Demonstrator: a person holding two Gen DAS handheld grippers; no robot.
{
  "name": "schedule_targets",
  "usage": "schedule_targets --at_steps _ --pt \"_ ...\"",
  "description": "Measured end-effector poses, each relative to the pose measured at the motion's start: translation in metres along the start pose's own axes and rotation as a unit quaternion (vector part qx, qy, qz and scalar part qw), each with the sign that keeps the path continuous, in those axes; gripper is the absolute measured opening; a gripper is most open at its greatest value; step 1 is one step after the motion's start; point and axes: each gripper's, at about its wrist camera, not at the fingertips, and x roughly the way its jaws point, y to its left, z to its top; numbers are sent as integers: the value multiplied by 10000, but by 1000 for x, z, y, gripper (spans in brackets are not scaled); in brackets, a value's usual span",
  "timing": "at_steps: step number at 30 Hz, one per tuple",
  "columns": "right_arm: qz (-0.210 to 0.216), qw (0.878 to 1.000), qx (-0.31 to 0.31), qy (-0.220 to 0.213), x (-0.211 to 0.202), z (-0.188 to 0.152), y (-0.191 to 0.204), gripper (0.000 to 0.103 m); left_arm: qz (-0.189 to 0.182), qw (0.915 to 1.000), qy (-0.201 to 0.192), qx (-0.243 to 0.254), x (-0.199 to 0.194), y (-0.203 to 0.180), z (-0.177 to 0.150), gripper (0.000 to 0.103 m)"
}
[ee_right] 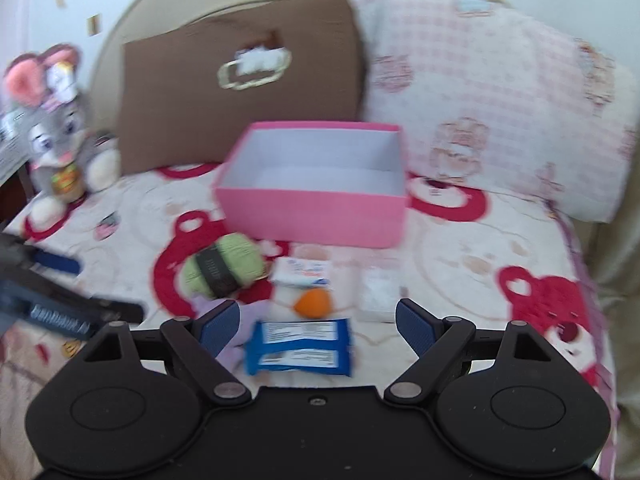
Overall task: Organize objects
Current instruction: 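Move the left tool to the purple plush toy and close on it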
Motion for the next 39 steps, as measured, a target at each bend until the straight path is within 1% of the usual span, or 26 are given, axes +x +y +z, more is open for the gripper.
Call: schedule_targets --at_steps 2,3,7,9,11,13,16,19,21,25,28,30,32,34,36,37,39 --pt "-45 9997 -233 6 8 5 8 88 -283 9995 85 -146 3 8 11 102" --pt "14 9996 -286 34 12 6 13 88 -383 9991 80 -164 5 9 15 101" --pt "514 9981 -147 298 33 12 20 89 -424 9989 83 -189 19 11 27 101" --pt "682 9964 -255 424 46 12 27 89 -579 9976 147 -349 30 15 29 100" --pt "740 9950 -344 573 58 11 35 89 -695 9961 241 -484 43 19 27 100" --pt "887 9928 -380 709 70 10 42 89 -702 9952 356 -586 56 23 23 100" --pt "1012 9905 -437 828 83 7 51 88 -731 9938 515 -662 71 28 17 96" --pt "1156 9877 -445 954 96 3 58 88 -841 9916 632 -750 85 33 11 93" --pt "1246 9862 -456 992 106 -2 61 88 -926 9905 649 -786 91 35 8 90" --pt "1311 9857 -413 971 124 -12 65 88 -1135 9864 724 -941 106 40 3 89" --pt "1391 9847 -343 996 139 -22 66 88 -1136 9838 750 -1165 118 48 -1 89" --pt "1353 9852 -360 993 146 -28 67 88 -1128 9823 796 -1269 127 52 -3 89" --pt "1393 9842 -216 1073 153 -33 66 88 -1205 9785 849 -1443 135 56 -8 89" --pt "1460 9819 -92 1200 162 -37 66 88 -1299 9732 882 -1679 142 60 -12 85" --pt "1400 9823 -176 1231 167 -42 69 88 -1382 9669 902 -1948 148 63 -16 75" --pt "1384 9822 -170 1256 170 -44 70 88 -1446 9640 932 -2026 151 64 -17 73" --pt "1529 9787 42 1369 175 -49 67 86 -1558 9595 999 -2124 156 63 -20 66"
